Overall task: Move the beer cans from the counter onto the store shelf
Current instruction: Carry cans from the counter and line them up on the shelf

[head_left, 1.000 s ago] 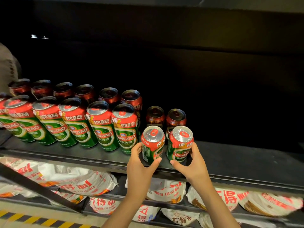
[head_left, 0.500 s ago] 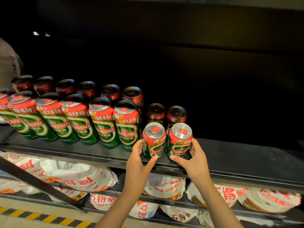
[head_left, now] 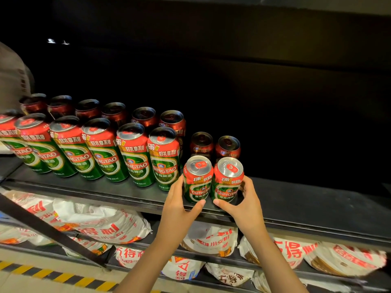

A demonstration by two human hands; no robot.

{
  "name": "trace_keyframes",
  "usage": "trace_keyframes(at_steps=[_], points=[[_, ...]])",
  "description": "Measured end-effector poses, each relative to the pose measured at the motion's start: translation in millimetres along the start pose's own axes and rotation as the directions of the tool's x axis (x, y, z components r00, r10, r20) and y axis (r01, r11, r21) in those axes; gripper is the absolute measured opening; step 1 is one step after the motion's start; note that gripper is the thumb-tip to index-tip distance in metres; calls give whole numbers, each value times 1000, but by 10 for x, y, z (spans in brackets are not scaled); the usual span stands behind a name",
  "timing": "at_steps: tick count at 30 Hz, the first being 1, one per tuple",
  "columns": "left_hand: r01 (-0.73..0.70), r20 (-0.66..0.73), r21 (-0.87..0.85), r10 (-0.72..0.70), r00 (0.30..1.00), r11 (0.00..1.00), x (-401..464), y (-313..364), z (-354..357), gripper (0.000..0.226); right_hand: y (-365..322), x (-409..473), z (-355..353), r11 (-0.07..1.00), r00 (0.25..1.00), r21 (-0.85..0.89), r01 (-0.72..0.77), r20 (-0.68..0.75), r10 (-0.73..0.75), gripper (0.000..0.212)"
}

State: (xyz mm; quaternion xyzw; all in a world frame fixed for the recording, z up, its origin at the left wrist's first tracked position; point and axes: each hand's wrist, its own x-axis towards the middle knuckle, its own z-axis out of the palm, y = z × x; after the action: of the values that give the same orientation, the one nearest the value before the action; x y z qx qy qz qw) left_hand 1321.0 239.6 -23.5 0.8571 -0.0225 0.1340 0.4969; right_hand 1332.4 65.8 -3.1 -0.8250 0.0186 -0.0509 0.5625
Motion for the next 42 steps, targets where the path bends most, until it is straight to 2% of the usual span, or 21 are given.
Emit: trace_keyframes(at_steps=[3,7,10,14,19,23,26,30,36,42], points=[[21,-122,27,-17,992,999,-49,32,67,76,6,-4,-28,999,999,-34,26,45,-25,81],[15,-207,77,1,978,997,-3,80,130,73,10,14,-35,999,998,-43,24,64,-22,69],[37,-250,56,-22,968,998,28,121,138,68,48,23,-32,1000,999,-17,-1,35,2,68],[52,-228,15,-47,973,999,42,35,143,72,43,30,-28,1000,1000,-12,-12,18,12,69],[88,-69,-97,-95,993,991,95,-26,63,74,19,35,-20,1000,1000,3,-16,0,16,70],[82,-22,-165,-86,996,983,105,21,24,70,8,41,-10,1000,1000,3,-23,-6,23,71],[33,-45,-108,-38,998,994,79,0,36,72,5,40,-3,1000,1000,-1,-22,-19,22,71],[4,-180,49,5,984,999,0,-8,57,72,10,27,8,999,1000,-29,-16,-3,16,71],[66,-250,55,-50,967,996,-33,69,126,66,31,15,25,996,1000,-93,7,-18,-9,71],[88,-316,17,-78,945,996,-37,92,175,63,12,20,38,999,998,-42,-27,-57,24,68]])
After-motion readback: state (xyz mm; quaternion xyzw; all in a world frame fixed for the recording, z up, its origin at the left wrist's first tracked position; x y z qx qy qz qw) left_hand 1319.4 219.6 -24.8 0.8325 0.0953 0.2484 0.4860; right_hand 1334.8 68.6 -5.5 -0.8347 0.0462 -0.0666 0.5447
